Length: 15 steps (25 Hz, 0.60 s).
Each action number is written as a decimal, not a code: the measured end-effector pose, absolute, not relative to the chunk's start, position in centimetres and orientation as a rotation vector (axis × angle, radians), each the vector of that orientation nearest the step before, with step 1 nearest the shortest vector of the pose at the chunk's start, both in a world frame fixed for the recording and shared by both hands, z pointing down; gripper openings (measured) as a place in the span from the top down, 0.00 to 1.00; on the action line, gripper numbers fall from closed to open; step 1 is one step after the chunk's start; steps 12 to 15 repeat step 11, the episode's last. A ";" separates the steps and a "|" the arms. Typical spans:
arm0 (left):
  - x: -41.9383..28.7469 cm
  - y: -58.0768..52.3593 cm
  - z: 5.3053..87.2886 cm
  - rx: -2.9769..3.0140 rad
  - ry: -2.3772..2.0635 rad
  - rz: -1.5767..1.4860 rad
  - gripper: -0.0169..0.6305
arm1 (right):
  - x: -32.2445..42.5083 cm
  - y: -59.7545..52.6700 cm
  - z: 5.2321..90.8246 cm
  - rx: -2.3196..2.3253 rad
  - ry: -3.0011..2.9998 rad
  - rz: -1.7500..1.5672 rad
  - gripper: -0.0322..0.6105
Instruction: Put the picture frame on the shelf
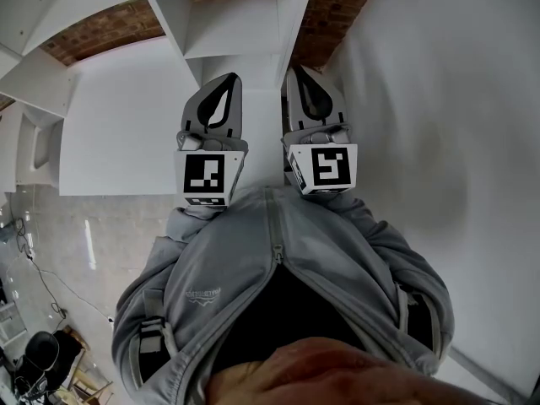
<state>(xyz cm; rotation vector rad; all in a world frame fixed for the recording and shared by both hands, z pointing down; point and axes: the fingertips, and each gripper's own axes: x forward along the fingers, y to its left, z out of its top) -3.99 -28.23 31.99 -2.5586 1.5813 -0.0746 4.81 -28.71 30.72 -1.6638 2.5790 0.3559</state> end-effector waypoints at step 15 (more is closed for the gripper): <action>-4.1 -28.6 31.9 -2.568 1.583 -0.065 0.96 | 4.5 -29.2 30.9 -1.646 2.603 0.339 0.91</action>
